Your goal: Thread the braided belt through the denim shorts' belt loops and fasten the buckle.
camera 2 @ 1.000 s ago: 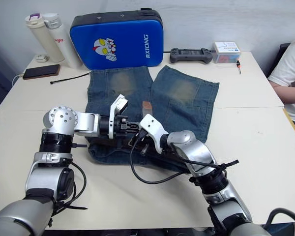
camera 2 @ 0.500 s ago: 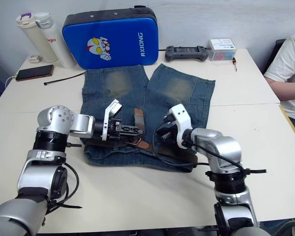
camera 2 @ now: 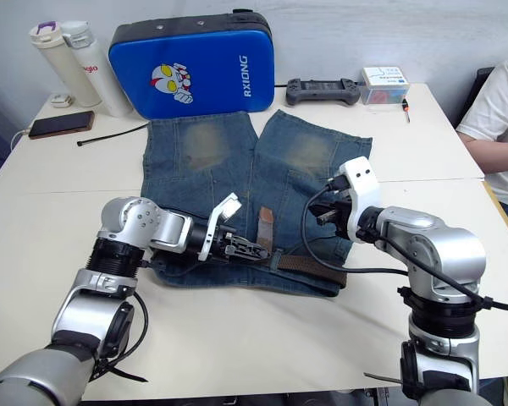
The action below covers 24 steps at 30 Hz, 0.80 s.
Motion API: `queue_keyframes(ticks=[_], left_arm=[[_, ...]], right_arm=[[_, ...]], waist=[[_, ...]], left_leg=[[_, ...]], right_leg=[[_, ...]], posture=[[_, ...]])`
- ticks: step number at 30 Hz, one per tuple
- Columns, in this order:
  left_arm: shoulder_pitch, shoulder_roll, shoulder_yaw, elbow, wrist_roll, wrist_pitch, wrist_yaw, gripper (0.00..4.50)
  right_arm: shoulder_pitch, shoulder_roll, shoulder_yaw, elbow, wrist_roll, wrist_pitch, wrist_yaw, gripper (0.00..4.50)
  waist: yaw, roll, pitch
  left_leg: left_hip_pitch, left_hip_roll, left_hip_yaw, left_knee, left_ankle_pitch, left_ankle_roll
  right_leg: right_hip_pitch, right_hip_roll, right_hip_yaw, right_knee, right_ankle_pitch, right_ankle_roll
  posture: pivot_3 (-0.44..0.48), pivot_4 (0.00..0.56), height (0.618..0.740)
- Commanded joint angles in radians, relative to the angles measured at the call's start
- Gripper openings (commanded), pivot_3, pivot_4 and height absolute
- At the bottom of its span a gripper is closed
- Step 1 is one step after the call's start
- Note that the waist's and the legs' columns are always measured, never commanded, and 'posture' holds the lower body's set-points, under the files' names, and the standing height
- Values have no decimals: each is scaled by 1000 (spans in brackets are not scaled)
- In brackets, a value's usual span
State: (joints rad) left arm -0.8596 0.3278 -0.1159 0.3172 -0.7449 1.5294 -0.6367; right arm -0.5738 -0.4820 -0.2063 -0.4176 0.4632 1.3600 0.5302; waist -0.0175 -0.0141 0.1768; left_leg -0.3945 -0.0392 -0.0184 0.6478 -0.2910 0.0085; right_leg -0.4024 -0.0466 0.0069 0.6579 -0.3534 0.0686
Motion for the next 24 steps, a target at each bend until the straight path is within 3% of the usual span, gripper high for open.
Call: queue_keyframes(ticks=[1,8,12,16,20,23,24], left_arm=[[-2,31,-6,-9,42,-52,-15,32],[25,153,25,-201,90,-250,-45,32],[93,232,-57,-423,153,-372,-68,32],[132,310,-187,-550,327,-613,-91,32],[130,354,-277,-579,468,-753,-103,0],[116,367,-317,-559,551,-809,-113,0],[113,371,-326,-549,577,-826,-117,0]], right_arm=[[-19,-31,-37,-71,55,4,12,0],[-5,-147,80,-85,62,-206,130,0],[-4,-235,221,-85,-47,-447,195,0],[-37,-293,313,-47,-147,-618,241,0],[-87,-339,388,-12,-243,-782,310,1421],[-137,-379,445,10,-338,-905,359,2812],[-153,-384,455,16,-357,-932,371,2812]], waist=[[8,0,0],[4,0,0],[0,1,0],[6,0,1],[14,0,1],[15,0,1],[16,0,1]], left_leg=[[0,0,0,0,0,0],[0,0,1,0,0,0],[-1,0,1,-1,0,0],[-3,0,1,1,0,1],[-4,0,1,1,1,2],[-6,0,1,2,1,3],[-8,0,1,3,1,3]], right_leg=[[0,0,0,0,0,0],[-1,0,1,0,0,0],[-2,0,1,-1,0,0],[-2,0,1,-2,0,0],[-3,0,1,-2,0,0],[-6,0,1,-1,0,0],[-7,0,1,-1,0,0]], posture=[[0,150,740],[0,150,740],[0,150,740],[0,150,740],[0,150,740],[0,150,740],[0,150,740]])
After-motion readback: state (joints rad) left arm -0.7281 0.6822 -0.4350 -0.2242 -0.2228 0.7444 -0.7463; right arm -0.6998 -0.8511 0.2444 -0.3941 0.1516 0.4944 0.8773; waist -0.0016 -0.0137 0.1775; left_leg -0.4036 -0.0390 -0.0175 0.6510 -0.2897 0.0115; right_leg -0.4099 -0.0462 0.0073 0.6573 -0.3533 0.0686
